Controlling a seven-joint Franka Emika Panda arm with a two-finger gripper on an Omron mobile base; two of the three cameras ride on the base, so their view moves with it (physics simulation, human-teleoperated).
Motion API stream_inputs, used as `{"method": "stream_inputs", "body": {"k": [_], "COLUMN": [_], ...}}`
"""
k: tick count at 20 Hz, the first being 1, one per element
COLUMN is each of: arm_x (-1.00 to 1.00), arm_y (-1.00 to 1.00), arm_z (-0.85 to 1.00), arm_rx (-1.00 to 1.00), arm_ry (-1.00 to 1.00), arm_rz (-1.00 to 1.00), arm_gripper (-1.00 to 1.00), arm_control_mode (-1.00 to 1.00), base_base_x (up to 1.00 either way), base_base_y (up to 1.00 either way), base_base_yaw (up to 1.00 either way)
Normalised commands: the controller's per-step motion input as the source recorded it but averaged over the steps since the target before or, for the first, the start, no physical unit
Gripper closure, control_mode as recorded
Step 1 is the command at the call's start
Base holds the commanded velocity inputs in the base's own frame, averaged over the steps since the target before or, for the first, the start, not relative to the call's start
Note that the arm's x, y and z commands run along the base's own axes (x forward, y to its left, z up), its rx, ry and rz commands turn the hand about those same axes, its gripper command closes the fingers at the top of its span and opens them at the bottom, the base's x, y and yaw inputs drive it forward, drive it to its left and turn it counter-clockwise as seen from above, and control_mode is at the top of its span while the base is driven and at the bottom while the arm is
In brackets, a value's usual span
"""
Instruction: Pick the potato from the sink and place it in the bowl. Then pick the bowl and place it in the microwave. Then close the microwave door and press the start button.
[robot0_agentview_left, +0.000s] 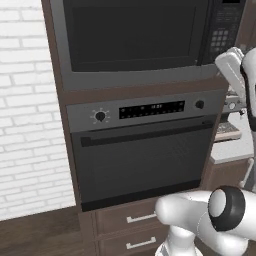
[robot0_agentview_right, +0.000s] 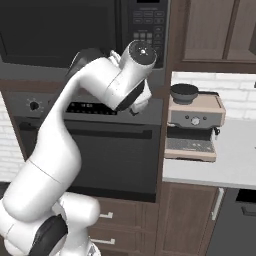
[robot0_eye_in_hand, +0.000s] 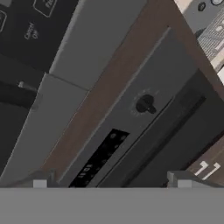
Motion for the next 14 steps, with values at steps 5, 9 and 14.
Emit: {"method": "stream_inputs", "body": {"k": [5,9,14], "arm_x": [0.05,0.00,0.33], "arm_y": [-0.45,0.00,0.19], "arm_z": [0.12,0.39,0.39], "arm_rx": [0.51,0.31,0.15], "arm_ry": [-0.15,-0.29,-0.12], "arm_rz": [-0.02,-0.07,-0.14], "arm_gripper": [-1.00,1.00,1.00], "arm_control_mode": [-1.00,-1.00,-1.00], "base_base_x": [0.00,0.00,0.00], "base_base_y": [0.00,0.00,0.00], "base_base_yaw": [0.00,0.00,0.00]}}
